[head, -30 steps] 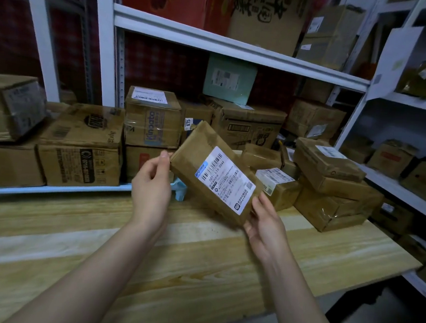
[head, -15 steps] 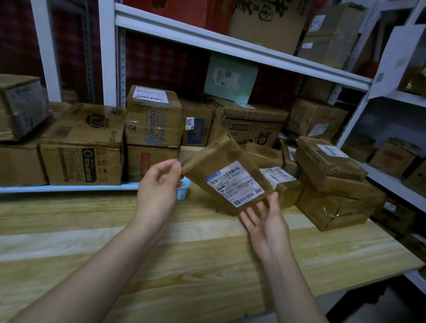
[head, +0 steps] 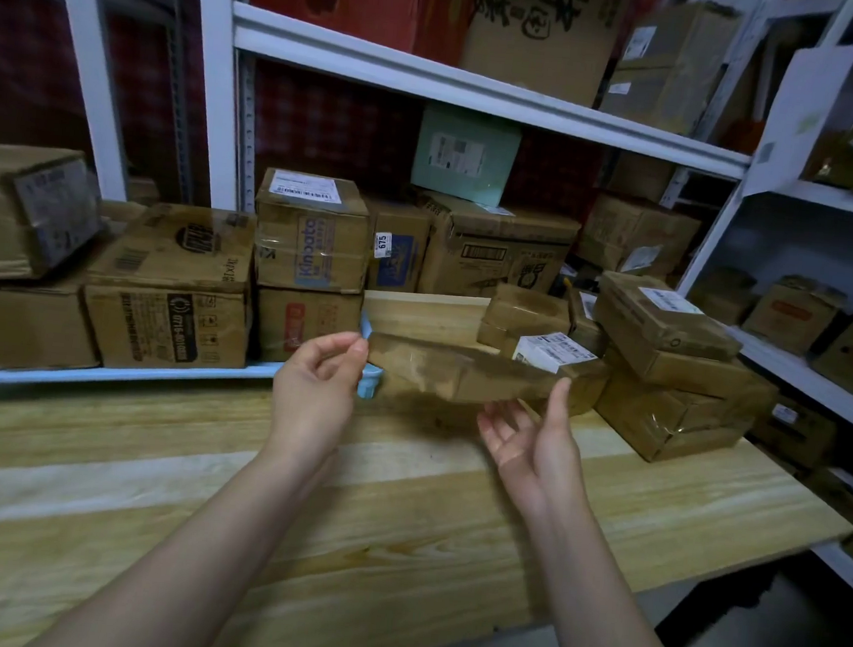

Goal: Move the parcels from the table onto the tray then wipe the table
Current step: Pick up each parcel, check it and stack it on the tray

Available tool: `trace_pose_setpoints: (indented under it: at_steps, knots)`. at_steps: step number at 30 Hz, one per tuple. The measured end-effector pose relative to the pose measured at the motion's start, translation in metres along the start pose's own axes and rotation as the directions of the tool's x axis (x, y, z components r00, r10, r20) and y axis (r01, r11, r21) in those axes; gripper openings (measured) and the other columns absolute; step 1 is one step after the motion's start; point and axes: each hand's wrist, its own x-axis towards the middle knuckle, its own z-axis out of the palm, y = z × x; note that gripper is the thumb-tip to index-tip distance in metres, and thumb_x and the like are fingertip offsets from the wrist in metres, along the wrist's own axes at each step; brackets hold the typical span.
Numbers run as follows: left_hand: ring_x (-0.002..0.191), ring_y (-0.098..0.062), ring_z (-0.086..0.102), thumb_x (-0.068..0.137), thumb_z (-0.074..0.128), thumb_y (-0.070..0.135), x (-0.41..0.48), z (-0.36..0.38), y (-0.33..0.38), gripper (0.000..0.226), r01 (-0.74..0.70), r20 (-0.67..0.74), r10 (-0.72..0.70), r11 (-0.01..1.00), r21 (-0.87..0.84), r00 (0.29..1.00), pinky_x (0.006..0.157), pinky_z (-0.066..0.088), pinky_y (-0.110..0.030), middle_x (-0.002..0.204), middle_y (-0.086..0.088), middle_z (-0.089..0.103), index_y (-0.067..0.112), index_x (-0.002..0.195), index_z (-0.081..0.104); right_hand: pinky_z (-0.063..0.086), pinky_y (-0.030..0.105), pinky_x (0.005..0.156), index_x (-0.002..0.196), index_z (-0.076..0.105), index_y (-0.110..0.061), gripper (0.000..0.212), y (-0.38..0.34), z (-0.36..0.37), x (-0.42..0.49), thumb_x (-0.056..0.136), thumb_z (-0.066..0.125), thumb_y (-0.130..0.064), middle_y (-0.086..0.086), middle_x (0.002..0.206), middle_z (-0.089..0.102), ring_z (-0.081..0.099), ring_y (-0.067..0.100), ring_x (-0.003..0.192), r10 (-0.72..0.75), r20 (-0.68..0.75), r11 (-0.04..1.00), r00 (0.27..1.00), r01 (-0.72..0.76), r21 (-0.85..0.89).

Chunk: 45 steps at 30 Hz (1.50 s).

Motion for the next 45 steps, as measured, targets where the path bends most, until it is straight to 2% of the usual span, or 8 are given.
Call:
trace_pose_setpoints:
  at_steps: [10, 16, 22, 25, 30, 37, 41, 45]
  knots:
    - [0.066, -0.009, 0.06, 0.093, 0.061, 0.008, 0.0, 0.007, -0.004, 0.018, 0.081, -0.009, -0.082, 0.994, -0.066, 0.997, 0.07, 0.052, -0.021, 0.08, 0.002, 0.071, 0.012, 0.11, 0.061, 0.051, 0.051, 0.099, 0.137, 0.053, -0.01, 0.04, 0.002, 0.002, -0.001, 0.102, 0.051, -0.03, 0.012, 0.123, 0.07, 0.068, 0.024, 0.106, -0.042, -0.046, 0.999, 0.998, 0.041, -0.022]
    - [0.086, -0.01, 0.066, 0.086, 0.07, 0.006, -0.003, 0.005, -0.003, 0.036, 0.136, 0.053, -0.135, 0.991, -0.017, 0.989, 0.081, 0.051, -0.022, 0.104, -0.006, 0.069, 0.014, 0.119, 0.059, 0.051, 0.049, 0.1, 0.128, 0.054, -0.021, 0.028, 0.0, 0.0, -0.004, 0.102, 0.051, -0.029, 0.009, 0.127, 0.067, 0.065, 0.026, 0.114, -0.106, 0.012, 0.981, 0.994, 0.106, -0.161]
    - [0.098, -0.012, 0.06, 0.076, 0.07, -0.014, -0.005, 0.0, 0.0, 0.053, 0.143, 0.057, -0.148, 0.986, 0.084, 0.987, 0.093, 0.048, -0.031, 0.105, 0.0, 0.065, 0.022, 0.113, 0.06, 0.044, 0.025, 0.06, 0.109, 0.059, -0.027, 0.019, -0.003, 0.001, -0.004, 0.102, 0.05, -0.042, -0.006, 0.1, 0.066, 0.058, 0.011, 0.077, -0.269, 0.015, 0.842, 0.963, 0.243, -0.482]
    - [0.092, -0.01, 0.058, 0.07, 0.067, -0.023, -0.005, 0.001, -0.004, 0.059, 0.101, 0.074, -0.109, 0.99, 0.101, 0.991, 0.09, 0.05, -0.03, 0.093, 0.005, 0.063, 0.021, 0.109, 0.062, 0.048, 0.029, 0.067, 0.132, 0.053, -0.019, 0.043, -0.006, -0.002, -0.004, 0.099, 0.051, -0.046, 0.001, 0.093, 0.059, 0.054, 0.013, 0.074, -0.206, -0.013, 0.919, 0.978, 0.189, -0.346]
    - [0.079, -0.005, 0.055, 0.063, 0.061, -0.03, -0.005, 0.003, -0.013, 0.063, -0.03, 0.075, 0.017, 0.984, 0.174, 0.997, 0.086, 0.051, -0.03, 0.086, 0.009, 0.062, 0.026, 0.091, 0.066, 0.048, 0.048, 0.1, 0.152, 0.035, -0.029, 0.073, -0.014, -0.006, -0.008, 0.091, 0.042, -0.069, 0.013, 0.141, 0.052, 0.059, 0.033, 0.116, -0.076, 0.022, 0.995, 0.997, 0.077, -0.058]
    - [0.088, -0.001, 0.06, 0.082, 0.04, -0.024, -0.006, 0.005, -0.021, 0.06, -0.116, 0.083, 0.105, 0.982, 0.151, 0.991, 0.08, 0.045, -0.012, 0.092, 0.015, 0.068, 0.029, 0.088, 0.068, 0.052, 0.054, 0.097, 0.128, 0.063, -0.014, 0.044, -0.021, -0.01, -0.016, 0.093, 0.059, -0.04, 0.019, 0.126, 0.068, 0.063, 0.036, 0.117, -0.056, 0.015, 0.99, 0.998, 0.054, 0.127]
    - [0.089, -0.01, 0.061, 0.089, 0.038, -0.016, -0.007, 0.007, -0.017, 0.046, -0.016, 0.006, 0.017, 0.99, -0.137, 1.0, 0.082, 0.046, -0.021, 0.094, 0.004, 0.067, 0.021, 0.092, 0.066, 0.051, 0.049, 0.1, 0.115, 0.072, -0.009, 0.041, -0.02, -0.015, -0.019, 0.078, 0.066, -0.025, 0.018, 0.119, 0.071, 0.068, 0.037, 0.112, -0.07, 0.063, 0.989, 0.996, 0.061, 0.136]
    - [0.093, -0.014, 0.062, 0.097, 0.054, 0.018, -0.01, -0.001, -0.02, 0.012, -0.006, -0.002, 0.006, 0.996, -0.094, 1.0, 0.087, 0.05, -0.034, 0.1, 0.001, 0.067, 0.025, 0.095, 0.063, 0.056, 0.045, 0.086, 0.077, 0.082, -0.012, 0.033, -0.015, -0.016, -0.022, 0.092, 0.054, -0.02, 0.015, 0.098, 0.077, 0.074, 0.034, 0.094, -0.072, 0.095, 0.993, 0.993, 0.062, 0.098]
